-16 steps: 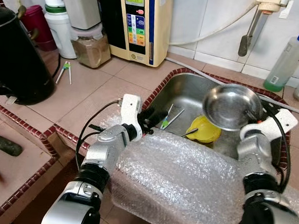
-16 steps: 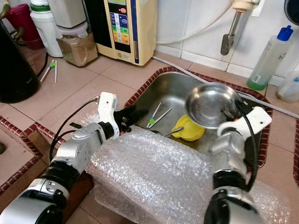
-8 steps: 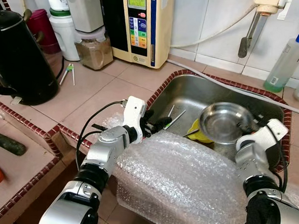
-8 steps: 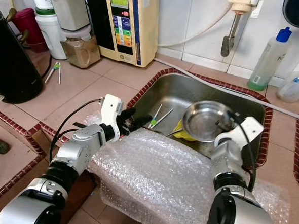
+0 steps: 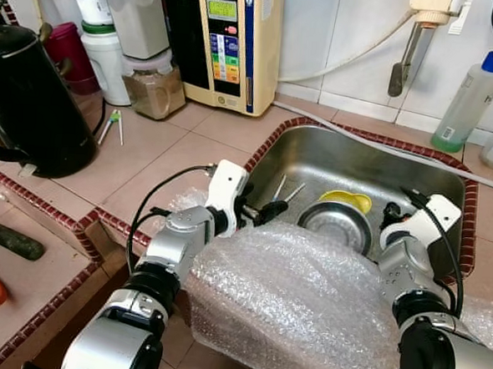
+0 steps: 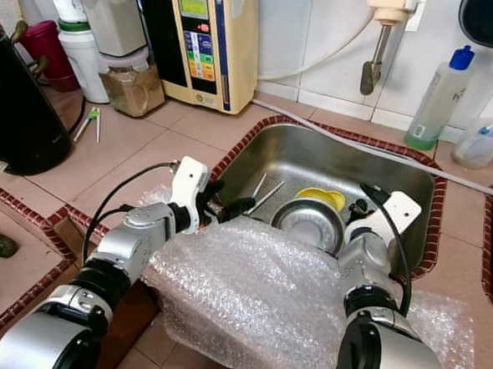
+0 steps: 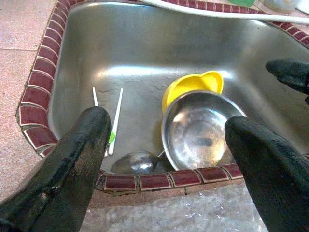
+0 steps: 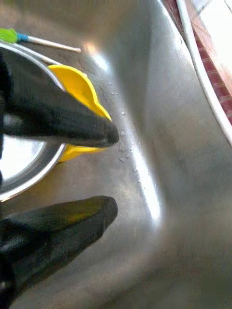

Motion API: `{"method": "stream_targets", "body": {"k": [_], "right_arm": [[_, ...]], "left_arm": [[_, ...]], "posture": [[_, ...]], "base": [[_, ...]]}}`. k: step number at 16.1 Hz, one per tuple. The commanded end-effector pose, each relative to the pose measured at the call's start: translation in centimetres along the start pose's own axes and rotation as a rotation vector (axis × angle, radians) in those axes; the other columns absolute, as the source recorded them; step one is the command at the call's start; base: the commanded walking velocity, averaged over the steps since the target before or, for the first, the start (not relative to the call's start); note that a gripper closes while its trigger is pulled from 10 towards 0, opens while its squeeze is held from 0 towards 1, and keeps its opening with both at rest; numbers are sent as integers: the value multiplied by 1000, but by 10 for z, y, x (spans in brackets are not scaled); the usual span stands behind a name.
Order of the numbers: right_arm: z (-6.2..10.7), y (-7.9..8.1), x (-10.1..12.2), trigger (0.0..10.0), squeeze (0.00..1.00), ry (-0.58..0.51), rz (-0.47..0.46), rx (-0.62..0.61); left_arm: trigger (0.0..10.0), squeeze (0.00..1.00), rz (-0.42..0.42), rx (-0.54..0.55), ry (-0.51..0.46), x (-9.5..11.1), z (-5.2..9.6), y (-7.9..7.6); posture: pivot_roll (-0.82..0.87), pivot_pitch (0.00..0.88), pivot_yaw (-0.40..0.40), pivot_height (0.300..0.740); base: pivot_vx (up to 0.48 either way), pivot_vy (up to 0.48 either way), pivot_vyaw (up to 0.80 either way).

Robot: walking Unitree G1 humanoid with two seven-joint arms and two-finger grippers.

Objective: Kitchen organization

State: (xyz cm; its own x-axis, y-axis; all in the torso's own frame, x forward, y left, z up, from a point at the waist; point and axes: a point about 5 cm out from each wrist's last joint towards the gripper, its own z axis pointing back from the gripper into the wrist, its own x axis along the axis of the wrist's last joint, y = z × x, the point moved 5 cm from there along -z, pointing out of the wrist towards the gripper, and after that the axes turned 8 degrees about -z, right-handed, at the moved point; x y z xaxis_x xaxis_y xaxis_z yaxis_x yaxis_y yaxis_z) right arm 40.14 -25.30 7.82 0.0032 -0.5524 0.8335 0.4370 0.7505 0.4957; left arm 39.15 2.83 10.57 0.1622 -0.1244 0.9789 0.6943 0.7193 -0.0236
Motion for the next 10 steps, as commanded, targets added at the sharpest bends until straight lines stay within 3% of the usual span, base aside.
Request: {"method": "stream_targets", "body": {"k": [1, 2, 5, 8, 10], "right_arm": [[6, -3, -23, 10000, 1000, 63, 29, 9], [6, 8, -22, 10000, 1000, 53, 27, 73], [13, 46, -14, 10000, 1000, -32, 214, 280], [22, 61, 4, 10000, 1000, -122, 307, 421], [34, 55, 32, 10000, 1000, -234, 403, 474]], "left_arm": [[10000, 1000, -26, -3, 20, 1, 0, 3], [10000, 1000, -26, 2, 11, 3, -1, 4], [10000, 1000, -56, 52, -97, 29, -1, 10], [10000, 1000, -57, 96, -195, 49, 1, 14], [10000, 1000, -61, 168, -258, 54, 8, 18]], "posture": [[-27, 0, 116, 740], [-28, 0, 110, 740], [-29, 0, 97, 740], [-37, 0, 85, 740], [-40, 0, 75, 740]], "base": [[0, 0, 0], [0, 0, 0], [0, 0, 0], [0, 0, 0], [0, 0, 0]]}}
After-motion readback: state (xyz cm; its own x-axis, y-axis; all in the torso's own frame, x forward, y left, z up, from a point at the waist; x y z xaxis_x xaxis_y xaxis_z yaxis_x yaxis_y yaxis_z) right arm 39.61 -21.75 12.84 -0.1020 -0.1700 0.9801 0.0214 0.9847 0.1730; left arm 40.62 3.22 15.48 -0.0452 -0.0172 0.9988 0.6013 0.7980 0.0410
